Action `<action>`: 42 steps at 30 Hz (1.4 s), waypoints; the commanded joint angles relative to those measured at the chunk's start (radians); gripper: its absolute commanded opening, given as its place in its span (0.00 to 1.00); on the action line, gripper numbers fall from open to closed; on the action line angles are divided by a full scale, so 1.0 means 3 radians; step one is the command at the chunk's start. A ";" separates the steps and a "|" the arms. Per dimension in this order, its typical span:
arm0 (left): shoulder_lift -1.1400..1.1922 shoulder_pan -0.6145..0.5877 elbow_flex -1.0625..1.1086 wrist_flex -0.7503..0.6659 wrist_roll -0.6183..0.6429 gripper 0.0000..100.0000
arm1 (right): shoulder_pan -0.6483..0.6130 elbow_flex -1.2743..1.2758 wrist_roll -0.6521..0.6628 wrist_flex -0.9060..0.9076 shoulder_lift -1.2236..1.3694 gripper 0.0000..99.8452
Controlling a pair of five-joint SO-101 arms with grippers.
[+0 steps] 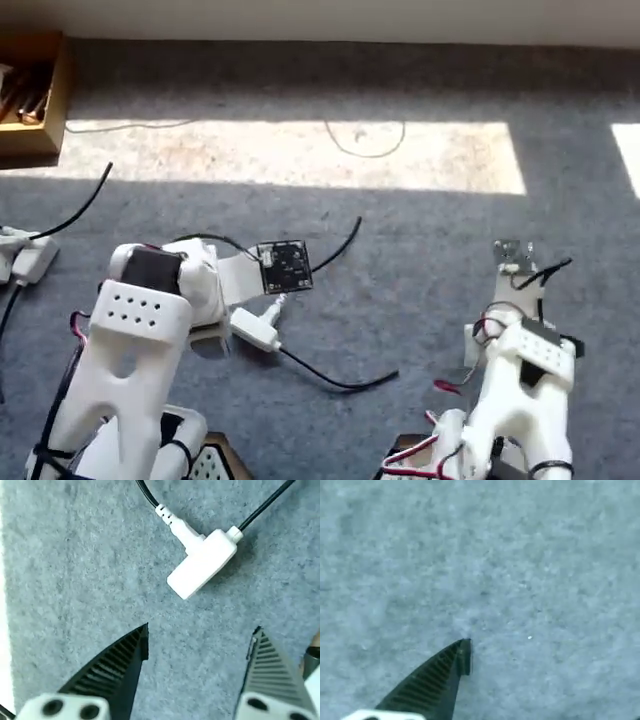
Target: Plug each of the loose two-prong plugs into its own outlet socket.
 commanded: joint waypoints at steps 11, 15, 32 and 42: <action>0.0253 0.0494 0.0412 -0.1095 -0.0072 0.32 | -0.0008 0.0304 -0.0297 -0.0350 -0.0294 0.53; 0.0821 0.0478 0.0401 -0.1268 -0.0072 0.32 | -0.0013 0.0304 -0.0292 -0.0350 -0.0294 0.53; 0.1297 -0.0964 -0.0739 -0.0859 -0.0061 0.00 | -0.0018 0.0309 -0.0286 -0.0350 -0.0289 0.53; 0.1332 -0.2908 -0.1153 -0.0900 -0.0348 0.00 | -0.0018 0.0309 -0.0281 -0.0350 -0.0289 0.53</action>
